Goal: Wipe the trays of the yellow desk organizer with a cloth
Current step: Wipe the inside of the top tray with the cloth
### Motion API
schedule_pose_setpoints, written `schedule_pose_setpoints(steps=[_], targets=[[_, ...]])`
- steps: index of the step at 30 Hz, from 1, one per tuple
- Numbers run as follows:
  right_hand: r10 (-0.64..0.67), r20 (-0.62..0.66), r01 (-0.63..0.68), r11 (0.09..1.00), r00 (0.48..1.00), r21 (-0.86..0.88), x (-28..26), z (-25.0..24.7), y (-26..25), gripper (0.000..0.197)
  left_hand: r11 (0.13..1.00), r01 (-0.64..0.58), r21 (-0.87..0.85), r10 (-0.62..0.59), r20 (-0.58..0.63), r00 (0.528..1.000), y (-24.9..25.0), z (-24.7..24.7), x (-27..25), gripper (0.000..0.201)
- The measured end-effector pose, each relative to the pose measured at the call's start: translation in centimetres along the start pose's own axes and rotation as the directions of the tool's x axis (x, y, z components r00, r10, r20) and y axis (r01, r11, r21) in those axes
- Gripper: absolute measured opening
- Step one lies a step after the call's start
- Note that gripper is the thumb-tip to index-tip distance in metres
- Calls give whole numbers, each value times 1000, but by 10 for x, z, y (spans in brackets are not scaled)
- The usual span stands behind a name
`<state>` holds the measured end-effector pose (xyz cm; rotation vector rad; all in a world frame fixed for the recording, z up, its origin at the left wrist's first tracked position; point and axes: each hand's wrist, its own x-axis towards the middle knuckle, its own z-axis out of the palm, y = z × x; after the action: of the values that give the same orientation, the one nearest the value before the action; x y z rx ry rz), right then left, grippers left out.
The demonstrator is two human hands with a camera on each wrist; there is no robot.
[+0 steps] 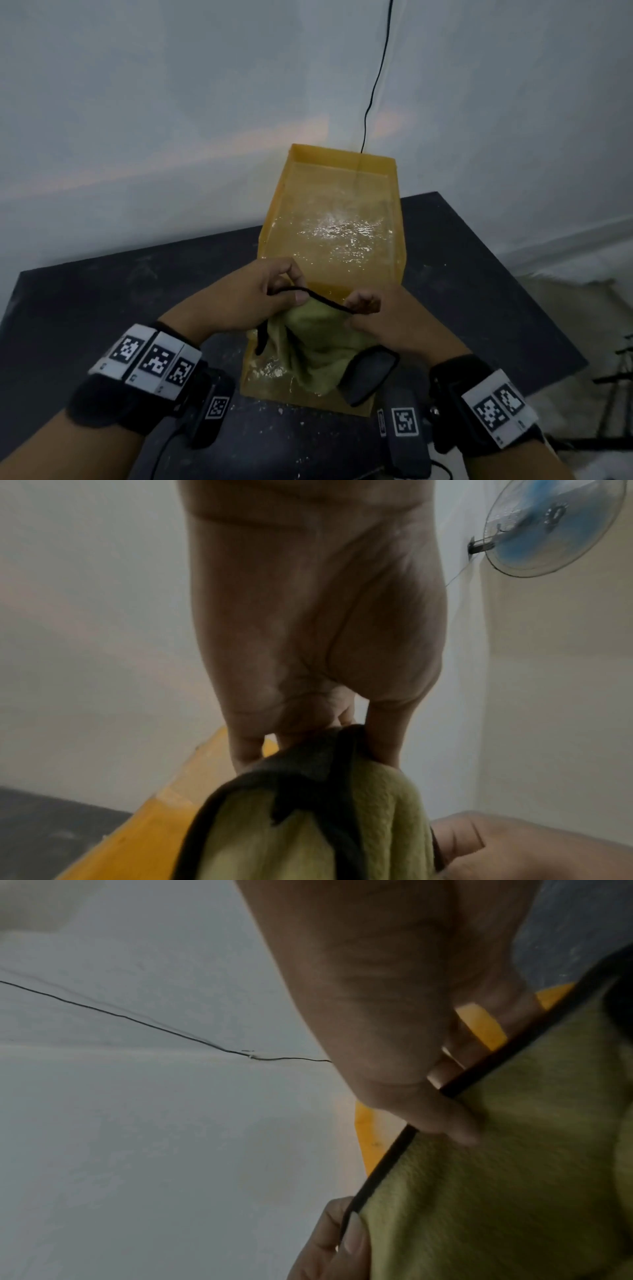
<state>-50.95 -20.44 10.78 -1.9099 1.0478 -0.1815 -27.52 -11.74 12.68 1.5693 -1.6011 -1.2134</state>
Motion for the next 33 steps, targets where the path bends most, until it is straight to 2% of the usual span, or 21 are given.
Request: schedule_pose_setpoints(steps=[1, 3, 6, 10, 13, 15, 17, 18, 20, 22, 24, 26, 28, 30, 31, 33], targets=[[26, -87, -29, 999, 996, -31, -1, -2, 2, 6, 998, 3, -62, -1, 23, 1000, 1, 1, 5, 10], [90, -277, -104, 994, 957, -36, -3, -4, 7, 21, 985, 13, -169, -3, 64, 998, 2, 5, 14, 12], [224, -418, -143, 966, 880, 216, -3, 3, 11, 27, 980, 10, -197, 22, 156, 988, 3, 19, 27, 13], [117, -643, 2, 983, 757, 182, -2, 18, 15, 11, 1000, -10, -24, 16, 285, 958, 3, 39, 43, 17], [92, -678, 53, 980, 730, 189, 2, 25, 16, 21, 998, -7, 61, -16, 360, 933, 0, 42, 50, 27], [86, -664, 36, 985, 743, 167, 9, 31, 15, 29, 994, -46, 95, 18, 279, 960, -2, 41, 54, 25], [31, -618, -17, 999, 786, 29, 20, 42, 17, 56, 982, -116, 151, 113, 25, 993, -7, 39, 57, 23], [34, -580, -59, 998, 814, -24, 25, 47, 17, 66, 977, -110, 182, 135, -129, 982, -9, 38, 58, 24], [88, -521, -172, 978, 849, -115, 36, 56, 16, 74, 973, -39, 226, 131, -409, 903, -14, 33, 59, 26], [131, -492, -249, 951, 861, -182, 44, 60, 15, 73, 956, 43, 292, 134, -557, 819, -22, 26, 62, 31], [117, -469, -228, 955, 875, -189, 51, 60, 13, 70, 912, 120, 391, 150, -593, 791, -30, 21, 64, 42], [23, -423, -125, 969, 906, -213, 56, 61, 13, 66, 875, 180, 449, 152, -608, 780, -38, 18, 65, 54], [-111, -338, 24, 967, 935, -253, 54, 63, 14, 64, 873, 183, 453, 149, -605, 782, -47, 17, 64, 62], [-206, -266, 152, 966, 942, -210, 48, 63, 13, 60, 898, 147, 415, 137, -580, 803, -54, 15, 64, 65], [-210, -290, 165, 971, 934, -171, 46, 61, 12, 59, 915, 128, 384, 124, -568, 814, -55, 14, 64, 65], [-135, -472, 87, 989, 871, -123, 50, 52, 15, 58, 934, 121, 336, 92, -555, 827, -56, 13, 63, 63]])
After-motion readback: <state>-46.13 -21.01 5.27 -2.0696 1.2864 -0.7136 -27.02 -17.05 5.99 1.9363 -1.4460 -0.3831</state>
